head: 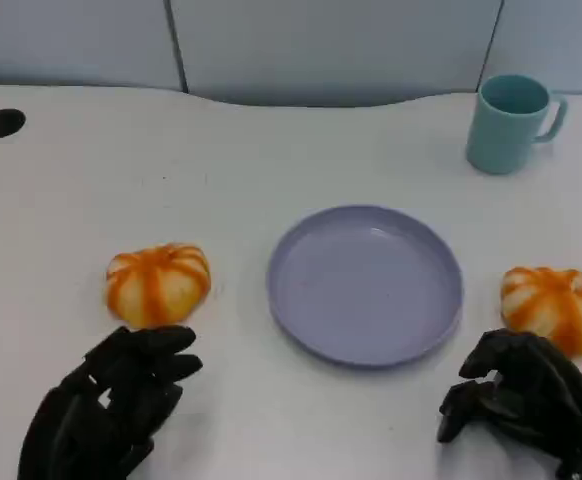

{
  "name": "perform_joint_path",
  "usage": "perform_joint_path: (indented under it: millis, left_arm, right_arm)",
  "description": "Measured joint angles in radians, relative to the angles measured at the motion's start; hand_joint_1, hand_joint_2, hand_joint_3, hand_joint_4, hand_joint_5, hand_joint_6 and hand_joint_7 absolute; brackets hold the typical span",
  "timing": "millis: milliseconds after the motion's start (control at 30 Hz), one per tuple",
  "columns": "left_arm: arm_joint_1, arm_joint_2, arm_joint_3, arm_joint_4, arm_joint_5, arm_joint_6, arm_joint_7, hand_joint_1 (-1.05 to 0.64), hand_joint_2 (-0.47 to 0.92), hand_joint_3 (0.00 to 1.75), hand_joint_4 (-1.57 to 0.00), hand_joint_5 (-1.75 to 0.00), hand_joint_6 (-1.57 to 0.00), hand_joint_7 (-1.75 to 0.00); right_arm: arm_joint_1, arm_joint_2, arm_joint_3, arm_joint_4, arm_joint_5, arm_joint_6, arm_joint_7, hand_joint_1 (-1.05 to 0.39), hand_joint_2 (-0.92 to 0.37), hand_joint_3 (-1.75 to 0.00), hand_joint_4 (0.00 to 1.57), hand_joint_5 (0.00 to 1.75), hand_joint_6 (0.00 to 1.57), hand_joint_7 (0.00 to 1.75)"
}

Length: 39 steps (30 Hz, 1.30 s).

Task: Grasp the bread from the table and place it into the plate.

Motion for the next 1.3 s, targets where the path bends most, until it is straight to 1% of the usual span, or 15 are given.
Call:
perform_joint_path:
  millis: [33, 100, 167, 200, 267, 367, 433, 467, 567, 600, 733, 867, 967, 1067, 1300]
  left_arm:
    - [0.0, 0.0, -0.001, 0.0, 0.001, -0.002, 0.0, -0.45, 0.92, 0.1, -0.34, -1.18, -0.33, -0.67]
    - [-0.005, 0.041, -0.013, -0.024, 0.13, -0.041, 0.041, -0.44, 0.92, 0.06, -0.25, -0.94, -0.36, -0.3]
    - [-0.035, 0.129, -0.015, -0.083, 0.306, -0.109, 0.101, -0.44, 0.92, 0.03, -0.24, -0.79, -0.41, -0.13]
    - [-0.057, 0.17, -0.015, -0.111, 0.383, -0.139, 0.136, -0.44, 0.92, 0.03, -0.24, -0.77, -0.42, -0.1]
    - [-0.094, 0.22, -0.015, -0.154, 0.458, -0.18, 0.19, -0.44, 0.92, 0.03, -0.24, -0.75, -0.43, -0.08]
    - [-0.098, 0.227, -0.039, -0.16, 0.487, -0.193, 0.22, -0.47, 0.92, 0.02, -0.24, -0.69, -0.43, -0.06]
    - [-0.092, 0.233, -0.049, -0.166, 0.548, -0.192, 0.242, -0.54, 0.92, 0.01, -0.31, -0.41, -0.43, -0.02]
    - [-0.094, 0.252, -0.052, -0.18, 0.629, -0.192, 0.269, -0.56, 0.92, 0.0, -0.32, -0.32, -0.42, -0.01]
    - [-0.124, 0.333, -0.053, -0.253, 0.9, -0.18, 0.361, -0.57, 0.92, 0.0, -0.33, -0.25, -0.41, 0.0]
    - [-0.136, 0.36, -0.055, -0.284, 0.967, -0.176, 0.389, -0.61, 0.92, 0.0, -0.28, -0.21, -0.36, 0.0]
    - [-0.209, 0.421, -0.079, -0.359, 1.106, -0.088, 0.408, -0.64, 0.92, 0.0, -0.25, -0.17, -0.33, 0.0]
    - [-0.218, 0.432, -0.108, -0.376, 1.127, -0.044, 0.408, -0.64, 0.92, 0.0, -0.26, -0.15, -0.33, 0.0]
    - [-0.226, 0.451, -0.134, -0.386, 1.171, 0.0, 0.403, -0.67, 0.91, 0.0, -0.19, -0.1, -0.26, 0.0]
    - [-0.25, 0.473, -0.162, -0.394, 1.217, 0.051, 0.383, -0.68, 0.91, 0.0, -0.19, -0.09, -0.25, 0.0]
    - [-0.263, 0.494, -0.197, -0.407, 1.236, 0.097, 0.383, -0.69, 0.91, 0.0, -0.19, -0.07, -0.25, 0.0]
  right_arm:
    - [0.0, 0.0, 0.0, 0.0, 0.0, 0.0, 0.0, -1.05, -0.44, 0.0, 1.57, 0.46, 1.57, 0.2]
    - [-0.001, 0.001, 0.002, 0.0, -0.001, -0.003, 0.0, -1.05, -0.45, 0.0, 1.57, 0.46, 1.57, 0.2]
    - [-0.001, 0.002, 0.004, 0.0, -0.002, -0.005, -0.004, -1.05, -0.44, 0.0, 1.57, 0.46, 1.57, 0.2]
    - [-0.001, 0.002, 0.005, 0.0, -0.003, -0.005, -0.007, -1.05, -0.44, 0.0, 1.57, 0.46, 1.57, 0.2]
    - [-0.001, 0.004, 0.007, -0.001, -0.003, -0.006, -0.009, -1.05, -0.44, 0.0, 1.57, 0.47, 1.57, 0.2]
    - [-0.001, 0.006, 0.009, -0.003, -0.003, -0.006, -0.009, -1.05, -0.44, 0.0, 1.57, 0.47, 1.57, 0.21]
    - [-0.001, 0.006, 0.009, -0.005, -0.002, -0.007, -0.009, -1.05, -0.44, 0.0, 1.57, 0.47, 1.57, 0.21]
    - [-0.002, 0.008, 0.009, -0.006, -0.002, -0.007, -0.01, -1.05, -0.44, 0.0, 1.57, 0.47, 1.57, 0.21]
    - [-0.001, 0.013, 0.009, -0.006, -0.002, -0.006, -0.01, -1.05, -0.44, 0.0, 1.57, 0.46, 1.57, 0.21]
    - [-0.001, 0.013, 0.009, -0.006, -0.002, -0.006, -0.012, -1.05, -0.43, 0.0, 1.57, 0.47, 1.57, 0.22]
    - [0.002, 0.016, 0.01, -0.011, -0.003, -0.002, -0.022, -1.05, -0.43, 0.0, 1.57, 0.48, 1.57, 0.22]
    - [0.003, 0.017, 0.011, -0.018, -0.002, 0.0, -0.024, -1.05, -0.43, 0.0, 1.57, 0.48, 1.57, 0.23]
    - [0.004, 0.017, 0.01, -0.019, -0.003, 0.0, -0.025, -1.05, -0.44, 0.0, 1.57, 0.48, 1.57, 0.22]
    - [0.006, 0.017, 0.01, -0.019, -0.003, -0.001, -0.025, -1.05, -0.44, 0.0, 1.57, 0.48, 1.57, 0.22]
    - [0.007, 0.017, 0.01, -0.019, -0.002, -0.004, -0.022, -1.05, -0.44, 0.0, 1.57, 0.48, 1.57, 0.22]
